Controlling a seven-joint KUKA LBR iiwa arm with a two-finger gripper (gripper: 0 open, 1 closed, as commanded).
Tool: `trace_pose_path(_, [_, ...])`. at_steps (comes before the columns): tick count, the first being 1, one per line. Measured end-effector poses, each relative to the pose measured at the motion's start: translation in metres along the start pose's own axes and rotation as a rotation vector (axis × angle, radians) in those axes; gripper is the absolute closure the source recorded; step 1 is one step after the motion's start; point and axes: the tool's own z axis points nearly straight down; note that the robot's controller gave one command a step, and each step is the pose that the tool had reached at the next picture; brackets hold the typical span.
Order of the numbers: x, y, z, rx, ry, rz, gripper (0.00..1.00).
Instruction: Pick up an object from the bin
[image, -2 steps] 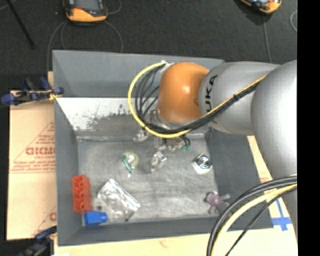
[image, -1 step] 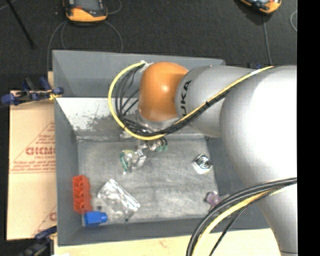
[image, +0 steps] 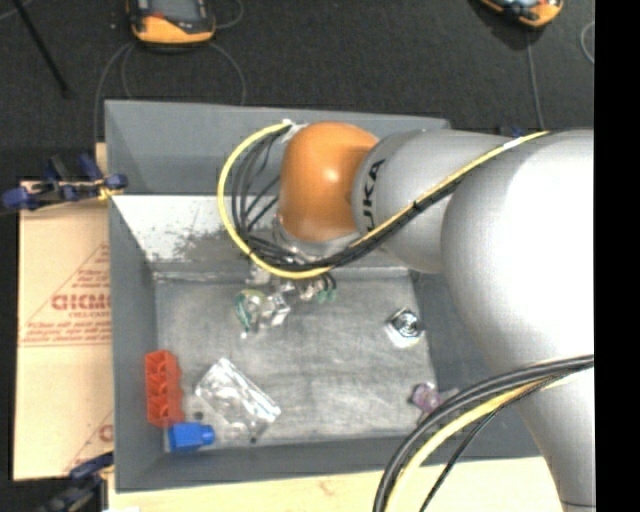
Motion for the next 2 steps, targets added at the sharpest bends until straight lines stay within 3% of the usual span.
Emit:
trace_pose_path(1, [0.0,0.015,-0.115,0.005,-0.01,-0.018,1.0])
trace_pose_path(2, [0.041,-0.011,-0.184,0.007,-0.005,-0.377,1.0])
